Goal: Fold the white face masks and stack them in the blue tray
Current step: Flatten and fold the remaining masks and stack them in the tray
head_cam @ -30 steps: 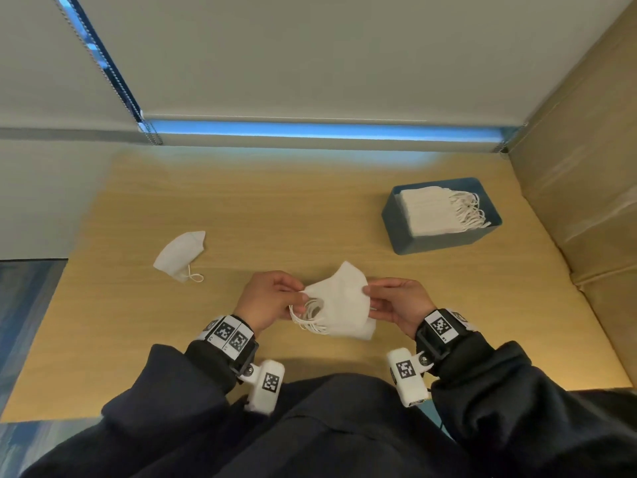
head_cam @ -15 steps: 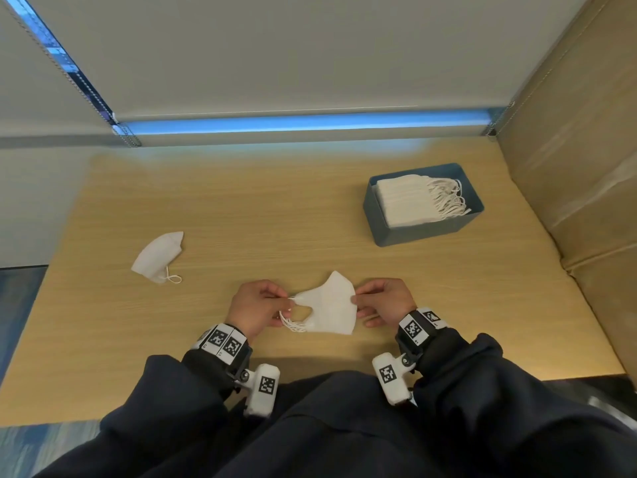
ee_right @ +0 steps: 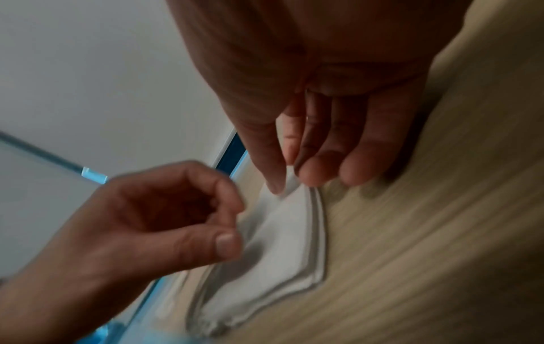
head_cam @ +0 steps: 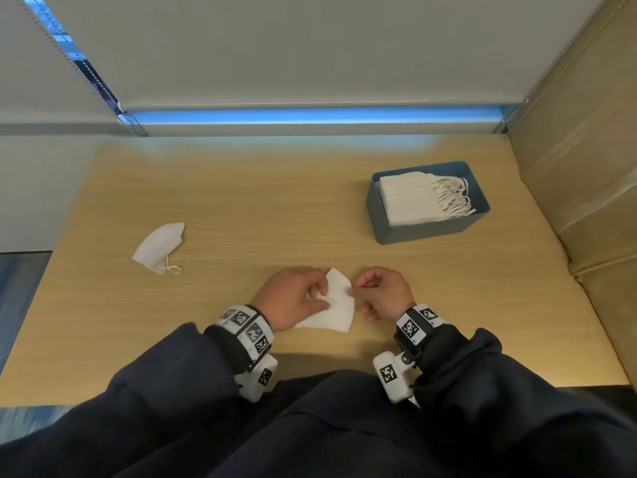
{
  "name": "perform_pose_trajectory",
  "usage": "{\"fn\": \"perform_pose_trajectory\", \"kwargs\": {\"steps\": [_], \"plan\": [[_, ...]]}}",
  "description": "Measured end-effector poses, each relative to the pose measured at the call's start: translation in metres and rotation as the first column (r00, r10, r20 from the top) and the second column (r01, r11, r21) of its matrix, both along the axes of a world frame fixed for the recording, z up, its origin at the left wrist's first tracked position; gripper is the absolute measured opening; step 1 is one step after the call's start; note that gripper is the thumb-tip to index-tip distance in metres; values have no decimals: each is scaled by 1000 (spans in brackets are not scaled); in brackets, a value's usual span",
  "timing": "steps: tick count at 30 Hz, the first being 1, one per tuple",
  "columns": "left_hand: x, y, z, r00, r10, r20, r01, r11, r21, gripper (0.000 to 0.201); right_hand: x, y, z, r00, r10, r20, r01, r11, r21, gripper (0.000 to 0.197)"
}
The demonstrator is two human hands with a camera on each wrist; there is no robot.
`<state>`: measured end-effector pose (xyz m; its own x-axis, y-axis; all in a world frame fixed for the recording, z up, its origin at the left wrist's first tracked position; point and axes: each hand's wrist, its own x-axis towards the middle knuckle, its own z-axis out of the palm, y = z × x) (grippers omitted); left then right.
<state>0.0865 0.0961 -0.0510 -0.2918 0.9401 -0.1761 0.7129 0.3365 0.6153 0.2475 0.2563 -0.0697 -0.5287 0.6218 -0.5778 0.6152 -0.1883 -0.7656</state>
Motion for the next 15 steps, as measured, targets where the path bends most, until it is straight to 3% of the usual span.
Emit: {"fn": "perform_pose_trajectory", "kwargs": {"steps": [3, 7, 9, 11, 13, 15], "plan": [[13, 21, -6, 946, -301, -124, 271, 938, -215, 28, -5, -4, -1, 985, 152, 80, -158, 985, 73, 25], [5, 32, -11, 947, -321, -24, 303, 915, -267, 31, -14, -3, 1, 946, 284, 156, -315, 916, 249, 25], [-7, 28, -3, 976, -186, 117, 204, 964, -168, 23, -16, -1, 1, 945, 308, 112, -327, 894, 305, 24], [-27, 17, 5, 979, 38, 198, -30, 998, -47, 11, -20, -3, 1, 923, 368, 114, -385, 869, 311, 20], [-58, 1, 7, 953, 252, 170, -260, 965, 24, 6, -24, -7, 1, 879, 430, 208, -475, 830, 292, 21], [-101, -27, 5, 882, 465, 71, -469, 881, 59, 7, -31, -7, 5, 837, 459, 296, -537, 791, 294, 19]]}}
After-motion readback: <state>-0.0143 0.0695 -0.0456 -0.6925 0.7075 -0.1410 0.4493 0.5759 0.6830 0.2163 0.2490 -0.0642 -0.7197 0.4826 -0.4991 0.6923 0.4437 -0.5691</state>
